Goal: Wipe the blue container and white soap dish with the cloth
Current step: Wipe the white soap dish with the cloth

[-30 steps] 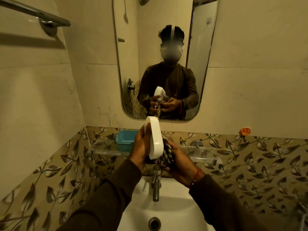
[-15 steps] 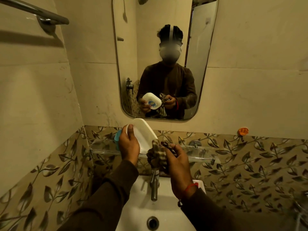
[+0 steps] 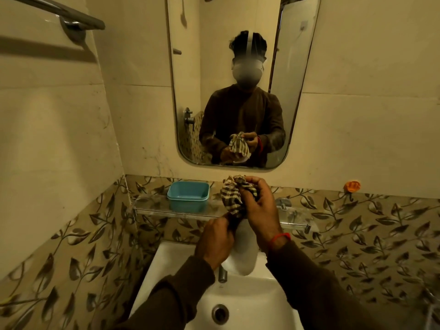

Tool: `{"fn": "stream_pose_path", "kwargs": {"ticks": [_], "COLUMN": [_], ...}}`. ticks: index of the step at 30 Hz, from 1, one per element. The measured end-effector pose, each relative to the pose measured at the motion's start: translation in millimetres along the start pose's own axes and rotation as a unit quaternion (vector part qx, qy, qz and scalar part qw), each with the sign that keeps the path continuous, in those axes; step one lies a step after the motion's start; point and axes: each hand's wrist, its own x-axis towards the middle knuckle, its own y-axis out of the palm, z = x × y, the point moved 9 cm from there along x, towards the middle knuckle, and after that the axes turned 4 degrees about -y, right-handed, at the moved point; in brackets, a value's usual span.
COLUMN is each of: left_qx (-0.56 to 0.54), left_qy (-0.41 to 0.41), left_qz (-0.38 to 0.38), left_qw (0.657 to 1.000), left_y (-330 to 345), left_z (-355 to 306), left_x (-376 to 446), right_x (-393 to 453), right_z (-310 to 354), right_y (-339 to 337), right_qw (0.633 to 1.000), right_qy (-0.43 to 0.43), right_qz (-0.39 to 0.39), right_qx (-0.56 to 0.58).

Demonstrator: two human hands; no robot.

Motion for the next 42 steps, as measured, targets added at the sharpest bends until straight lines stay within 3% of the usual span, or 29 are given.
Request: {"fn": "stream_pose_path", "kwargs": {"ticks": [4,7,9,12,13,15,19,23,26,28,30,34,37,40,42], "left_qx": [-0.073,-0.245,-0.377,-0.594,-0.627,-0.655,-0.649,-0.609,-0.592,-0.594,-0.597,-0.598,-0.617,-0.651,-0.641], "left_qy": [-0.021,-0.164,-0.266,-0.3,-0.293,-0.292,-0.281,-0.299,-0.287,-0.283,-0.282,-0.285,-0.285,-0.252,-0.228], "left_qz": [-0.021,0.013,0.07,0.174,0.19,0.186,0.183,0.204,0.195,0.187,0.197,0.229,0.217,0.184,0.187], "left_qw": [0.997,0.956,0.884,0.726,0.696,0.671,0.683,0.706,0.727,0.729,0.724,0.713,0.701,0.692,0.708], "left_y": [-12.6,-14.8,-1.1,24.2,27.9,29.8,36.8,46.0,37.9,29.1,26.6,32.5,33.3,34.2,36.6], "left_z": [-2.7,20.4,31.4,14.3,8.1,5.7,5.3,1.2,9.6,16.0,17.8,14.6,5.6,-6.0,-10.4], "left_x": [5.4,9.8,0.5,-7.9,-9.1,-11.8,-11.3,-15.1,-6.9,-0.8,0.6,-4.5,-1.0,4.5,4.1], "right_x": [8.3,8.1,2.3,-9.1,-11.7,-13.5,-17.2,-15.3,-20.0,-32.8,-39.1,-29.5,-28.3,-35.5,-35.9], "right_z": [-6.4,-1.4,4.5,15.5,16.3,12.3,2.9,8.2,5.2,-2.5,-4.1,9.8,20.4,35.3,33.7], "right_y": [-16.8,-24.0,-15.4,3.0,7.4,12.7,16.5,15.7,25.4,35.9,36.5,18.2,16.3,26.6,29.9], "right_qw": [0.996,0.996,0.998,0.981,0.969,0.952,0.921,0.913,0.904,0.889,0.892,0.94,0.953,0.91,0.887], "right_qy": [0.035,0.009,-0.024,-0.116,-0.139,-0.152,-0.168,-0.174,-0.137,-0.092,-0.053,-0.025,-0.083,-0.239,-0.265], "right_qz": [-0.041,-0.026,0.022,0.094,0.108,0.127,0.139,0.127,0.227,0.326,0.376,0.33,0.281,0.269,0.266], "right_qx": [0.07,0.09,0.057,-0.123,-0.175,-0.235,-0.322,-0.345,-0.336,-0.306,-0.244,-0.077,-0.074,-0.208,-0.27]}}
